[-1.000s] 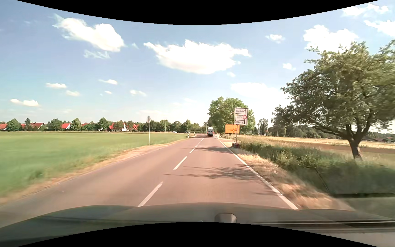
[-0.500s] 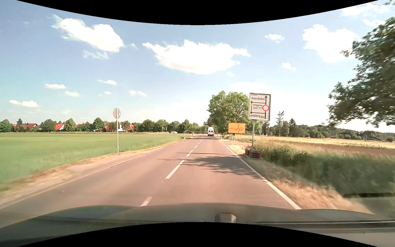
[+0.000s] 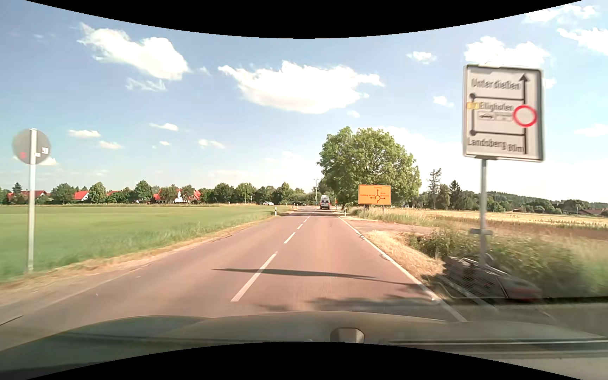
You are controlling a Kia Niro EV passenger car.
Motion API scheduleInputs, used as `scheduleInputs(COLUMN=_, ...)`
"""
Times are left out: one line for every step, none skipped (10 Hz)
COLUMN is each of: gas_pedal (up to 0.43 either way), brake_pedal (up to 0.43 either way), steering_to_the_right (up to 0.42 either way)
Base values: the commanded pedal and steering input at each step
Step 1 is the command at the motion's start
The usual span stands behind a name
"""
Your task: Follow the waypoints while adhering to traffic rules and regulations
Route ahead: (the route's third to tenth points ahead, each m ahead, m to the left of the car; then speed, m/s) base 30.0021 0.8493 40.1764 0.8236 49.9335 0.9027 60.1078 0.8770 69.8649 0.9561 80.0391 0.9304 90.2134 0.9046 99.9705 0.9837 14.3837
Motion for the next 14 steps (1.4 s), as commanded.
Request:
scheduleInputs(gas_pedal=0.000, brake_pedal=0.006, steering_to_the_right=0.003)
scheduleInputs(gas_pedal=0.000, brake_pedal=0.006, steering_to_the_right=0.002)
scheduleInputs(gas_pedal=0.000, brake_pedal=0.006, steering_to_the_right=0.002)
scheduleInputs(gas_pedal=0.000, brake_pedal=0.012, steering_to_the_right=0.002)
scheduleInputs(gas_pedal=0.000, brake_pedal=0.018, steering_to_the_right=0.001)
scheduleInputs(gas_pedal=0.000, brake_pedal=0.018, steering_to_the_right=0.002)
scheduleInputs(gas_pedal=0.000, brake_pedal=0.012, steering_to_the_right=0.002)
scheduleInputs(gas_pedal=0.000, brake_pedal=0.006, steering_to_the_right=0.002)
scheduleInputs(gas_pedal=0.000, brake_pedal=0.006, steering_to_the_right=0.003)
scheduleInputs(gas_pedal=0.000, brake_pedal=0.030, steering_to_the_right=0.003)
scheduleInputs(gas_pedal=0.000, brake_pedal=0.043, steering_to_the_right=0.003)
scheduleInputs(gas_pedal=0.000, brake_pedal=0.061, steering_to_the_right=0.002)
scheduleInputs(gas_pedal=0.000, brake_pedal=0.085, steering_to_the_right=0.001)
scheduleInputs(gas_pedal=0.000, brake_pedal=0.104, steering_to_the_right=0.001)
